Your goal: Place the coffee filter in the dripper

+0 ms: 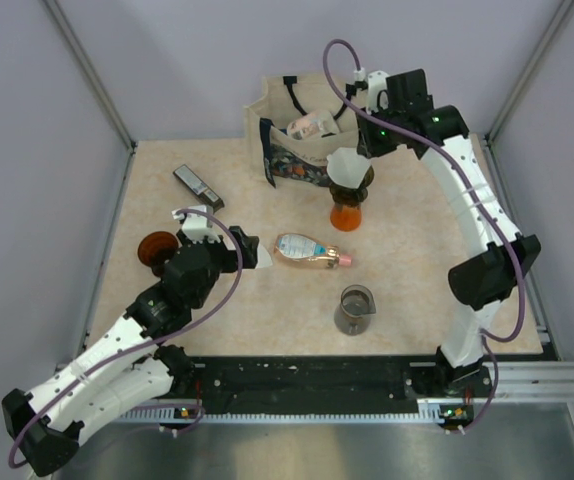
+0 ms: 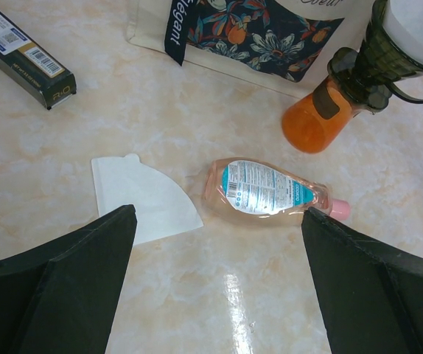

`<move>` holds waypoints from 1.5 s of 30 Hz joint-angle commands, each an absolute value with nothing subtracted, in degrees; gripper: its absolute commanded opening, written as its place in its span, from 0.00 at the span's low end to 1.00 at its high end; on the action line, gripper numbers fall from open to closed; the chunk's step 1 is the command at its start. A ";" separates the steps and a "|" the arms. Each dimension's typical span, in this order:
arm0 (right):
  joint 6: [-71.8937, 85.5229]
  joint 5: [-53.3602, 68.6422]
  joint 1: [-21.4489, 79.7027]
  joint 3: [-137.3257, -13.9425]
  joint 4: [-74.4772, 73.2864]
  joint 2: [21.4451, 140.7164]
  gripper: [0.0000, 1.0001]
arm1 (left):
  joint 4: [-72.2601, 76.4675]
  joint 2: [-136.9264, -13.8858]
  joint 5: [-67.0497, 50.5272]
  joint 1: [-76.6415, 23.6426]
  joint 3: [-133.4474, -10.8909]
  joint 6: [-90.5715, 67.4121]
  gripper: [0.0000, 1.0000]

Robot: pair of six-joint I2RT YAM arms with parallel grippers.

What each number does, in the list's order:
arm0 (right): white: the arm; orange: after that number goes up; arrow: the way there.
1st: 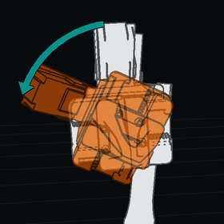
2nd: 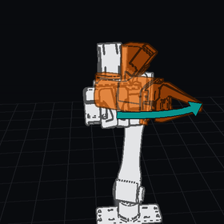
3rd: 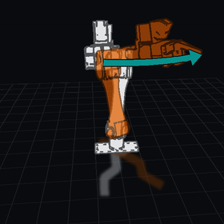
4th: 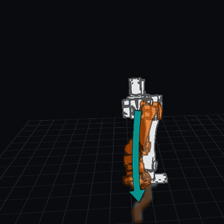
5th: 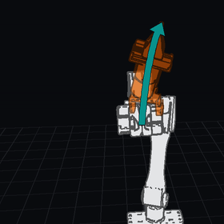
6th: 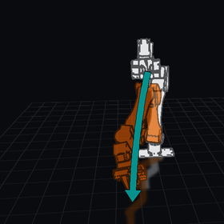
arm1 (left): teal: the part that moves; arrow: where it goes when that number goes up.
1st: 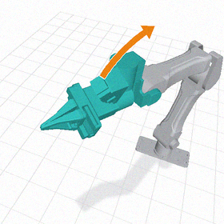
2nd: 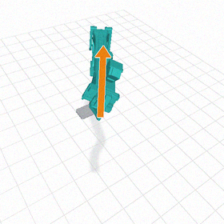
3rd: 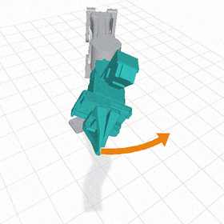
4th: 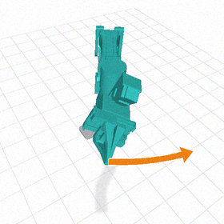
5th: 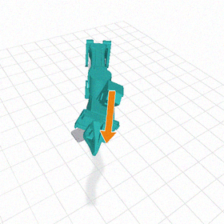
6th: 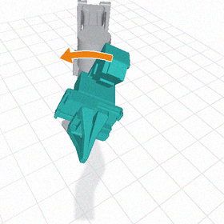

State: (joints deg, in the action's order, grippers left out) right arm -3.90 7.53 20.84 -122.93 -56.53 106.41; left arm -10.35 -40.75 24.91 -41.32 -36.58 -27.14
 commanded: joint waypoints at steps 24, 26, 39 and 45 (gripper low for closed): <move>-3.78 2.64 23.64 -120.15 -53.70 115.05 0.19 | -9.41 -41.13 26.01 -41.22 -36.83 -27.25 0.99; -4.30 2.11 24.25 -120.06 -53.61 115.31 0.19 | -9.40 -41.40 25.84 -41.13 -36.74 -27.25 0.99; -4.31 -0.97 25.31 -118.83 -54.05 116.19 0.16 | -9.40 -41.92 25.84 -41.13 -36.74 -27.07 0.99; -4.39 -0.17 25.31 -118.83 -54.49 117.24 0.16 | -9.40 -41.92 25.93 -41.22 -36.83 -26.98 0.99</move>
State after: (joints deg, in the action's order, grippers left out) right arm -4.38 0.01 24.97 -118.85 -55.35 116.57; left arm -10.79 -41.91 25.17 -41.32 -36.58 -27.14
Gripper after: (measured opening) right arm 0.159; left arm 0.990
